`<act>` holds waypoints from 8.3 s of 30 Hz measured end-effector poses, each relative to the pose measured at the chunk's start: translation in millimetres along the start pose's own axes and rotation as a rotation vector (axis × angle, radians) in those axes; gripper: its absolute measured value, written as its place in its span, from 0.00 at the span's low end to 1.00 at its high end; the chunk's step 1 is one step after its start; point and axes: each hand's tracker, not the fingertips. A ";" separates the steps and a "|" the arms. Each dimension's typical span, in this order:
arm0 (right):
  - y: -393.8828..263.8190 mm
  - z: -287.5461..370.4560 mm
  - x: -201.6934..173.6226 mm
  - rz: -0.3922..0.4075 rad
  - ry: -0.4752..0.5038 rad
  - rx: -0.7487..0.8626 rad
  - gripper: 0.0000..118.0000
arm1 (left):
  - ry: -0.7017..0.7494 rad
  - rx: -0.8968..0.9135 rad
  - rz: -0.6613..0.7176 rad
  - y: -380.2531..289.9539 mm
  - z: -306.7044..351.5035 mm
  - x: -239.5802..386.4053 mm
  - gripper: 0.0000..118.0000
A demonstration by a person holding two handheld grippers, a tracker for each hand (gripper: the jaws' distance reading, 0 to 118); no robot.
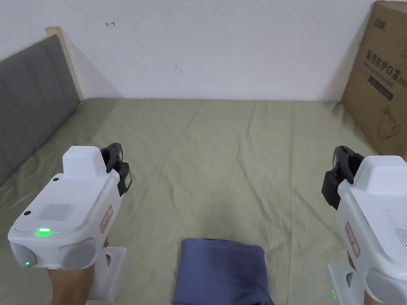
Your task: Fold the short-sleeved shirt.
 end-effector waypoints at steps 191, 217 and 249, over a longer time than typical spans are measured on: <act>29.4 -3.3 29.4 -0.057 0.009 0.001 0.01 | -0.022 0.033 0.001 13.6 -5.5 51.3 0.00; 23.8 0.8 32.0 -0.055 -0.027 0.002 1.00 | 0.008 0.036 -0.022 13.8 0.7 48.7 1.00; 23.4 -1.2 28.8 -0.042 -0.024 0.008 1.00 | 0.047 0.045 -0.043 8.2 -7.4 47.2 1.00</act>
